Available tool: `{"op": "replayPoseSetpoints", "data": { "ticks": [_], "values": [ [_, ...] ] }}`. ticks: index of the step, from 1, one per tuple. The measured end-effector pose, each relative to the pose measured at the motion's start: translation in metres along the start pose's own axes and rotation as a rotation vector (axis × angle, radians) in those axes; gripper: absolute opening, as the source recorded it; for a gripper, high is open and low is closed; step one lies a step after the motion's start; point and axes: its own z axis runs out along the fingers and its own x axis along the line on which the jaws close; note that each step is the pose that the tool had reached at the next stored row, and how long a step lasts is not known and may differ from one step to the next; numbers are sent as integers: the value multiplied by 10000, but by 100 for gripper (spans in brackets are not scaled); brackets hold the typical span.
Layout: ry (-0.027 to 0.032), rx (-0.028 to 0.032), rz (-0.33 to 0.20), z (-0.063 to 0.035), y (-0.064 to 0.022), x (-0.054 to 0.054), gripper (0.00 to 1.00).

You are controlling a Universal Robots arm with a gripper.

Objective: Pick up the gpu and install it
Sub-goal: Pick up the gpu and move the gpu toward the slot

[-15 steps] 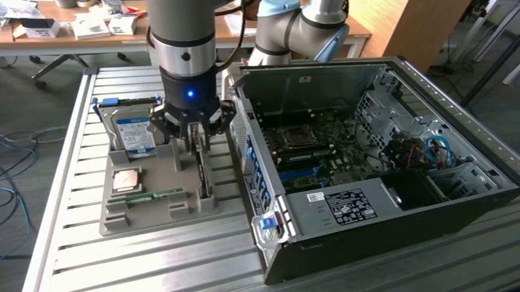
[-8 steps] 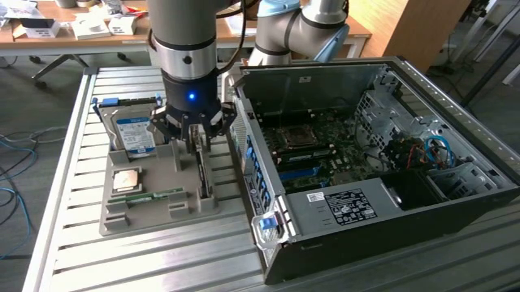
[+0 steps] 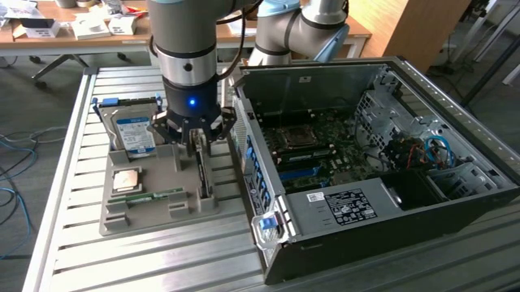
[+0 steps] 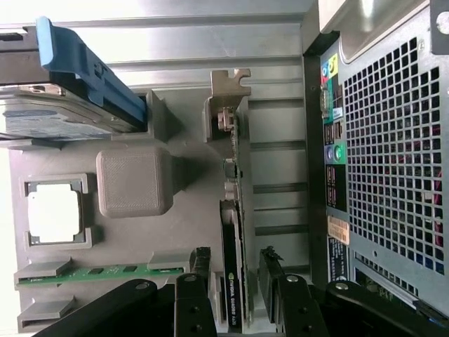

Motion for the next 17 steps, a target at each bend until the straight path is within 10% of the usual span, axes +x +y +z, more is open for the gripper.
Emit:
{"op": "replayPoseSetpoints", "data": {
  "ticks": [17],
  "values": [
    [0,1,0,207,-11,5,42]
  ]
}}
